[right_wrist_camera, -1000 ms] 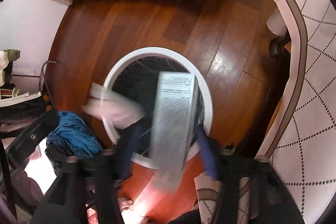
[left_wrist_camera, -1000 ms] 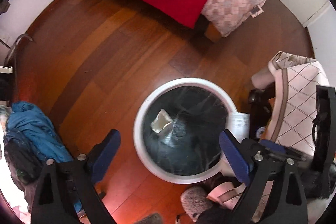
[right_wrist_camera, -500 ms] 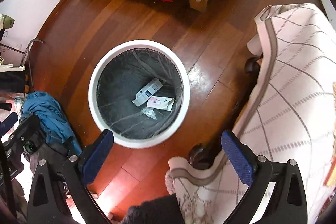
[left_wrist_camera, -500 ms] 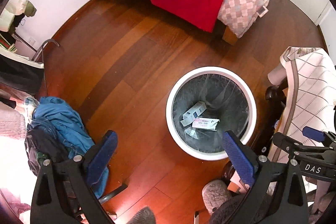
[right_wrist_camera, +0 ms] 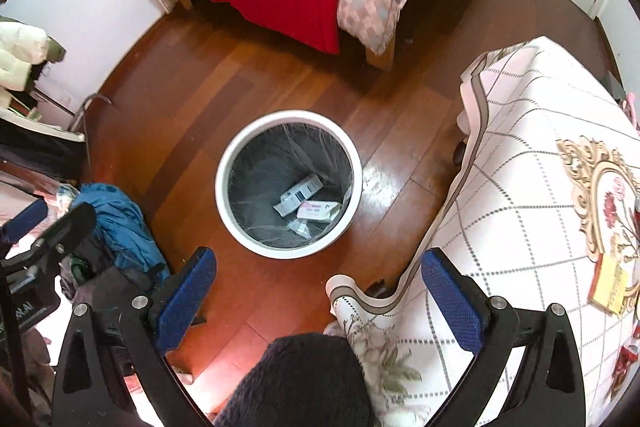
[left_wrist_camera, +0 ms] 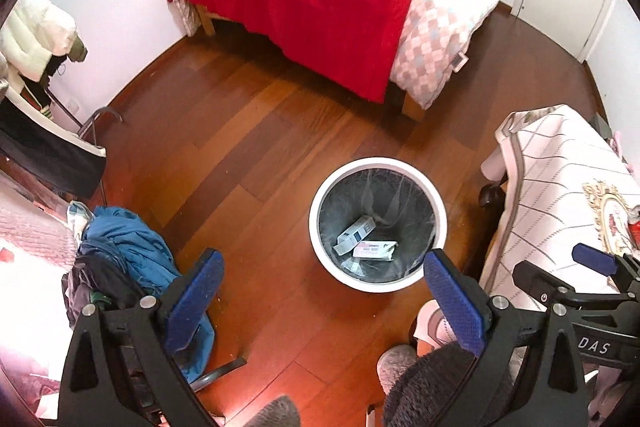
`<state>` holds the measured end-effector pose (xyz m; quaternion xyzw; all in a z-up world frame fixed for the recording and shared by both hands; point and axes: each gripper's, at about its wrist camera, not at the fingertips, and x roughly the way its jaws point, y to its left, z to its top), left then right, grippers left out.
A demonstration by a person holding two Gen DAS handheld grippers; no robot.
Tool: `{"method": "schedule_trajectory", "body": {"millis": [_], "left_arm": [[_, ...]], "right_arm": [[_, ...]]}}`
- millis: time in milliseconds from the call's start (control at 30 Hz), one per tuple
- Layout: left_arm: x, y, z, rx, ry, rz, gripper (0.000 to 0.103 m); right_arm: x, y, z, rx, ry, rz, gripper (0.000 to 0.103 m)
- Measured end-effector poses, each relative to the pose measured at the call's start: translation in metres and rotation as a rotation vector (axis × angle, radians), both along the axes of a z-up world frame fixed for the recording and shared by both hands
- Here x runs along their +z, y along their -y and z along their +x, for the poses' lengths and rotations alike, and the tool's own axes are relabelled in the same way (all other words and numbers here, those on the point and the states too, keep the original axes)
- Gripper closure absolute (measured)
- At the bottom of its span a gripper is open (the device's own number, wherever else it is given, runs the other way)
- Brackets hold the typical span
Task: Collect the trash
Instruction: 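Move both tools back from the bin to the table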
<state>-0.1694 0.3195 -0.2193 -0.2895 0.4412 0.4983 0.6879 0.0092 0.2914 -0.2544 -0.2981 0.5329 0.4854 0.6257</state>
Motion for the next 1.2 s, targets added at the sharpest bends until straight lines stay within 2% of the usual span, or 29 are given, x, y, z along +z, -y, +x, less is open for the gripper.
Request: {"method": "schedule_trajectory", "body": {"millis": [300, 500, 600, 700, 900, 1067, 1200], "left_arm": [[0.047, 0.036, 0.005, -0.032, 0.029, 0.075, 0.001], [0.075, 0.062, 0.025, -0.049, 0.047, 0.138, 0.001], [0.079, 0.072, 0.048, -0.08, 0.061, 0.15, 0.001], [0.074, 0.085, 0.086, -0.131, 0.07, 0.139, 0.001], [0.041, 0.123, 0.198, -0.311, 0.087, 0.065, 0.001], [0.002, 0.173, 0.308, -0.524, 0.065, 0.016, 0.001], [-0.033, 0.213, 0.385, -0.735, -0.009, -0.002, 0.002]], "right_arm": [[0.062, 0.042, 0.001, -0.009, -0.031, 0.121, 0.0], [0.095, 0.083, 0.026, -0.084, -0.127, 0.241, 0.0], [0.104, 0.108, 0.048, -0.146, -0.132, 0.277, 0.0], [0.107, 0.144, 0.082, -0.238, -0.135, 0.286, 0.0], [0.096, 0.223, 0.163, -0.445, -0.086, 0.236, 0.0], [0.072, 0.307, 0.245, -0.66, -0.034, 0.141, 0.0], [0.043, 0.362, 0.316, -0.787, 0.009, 0.026, 0.0]]}}
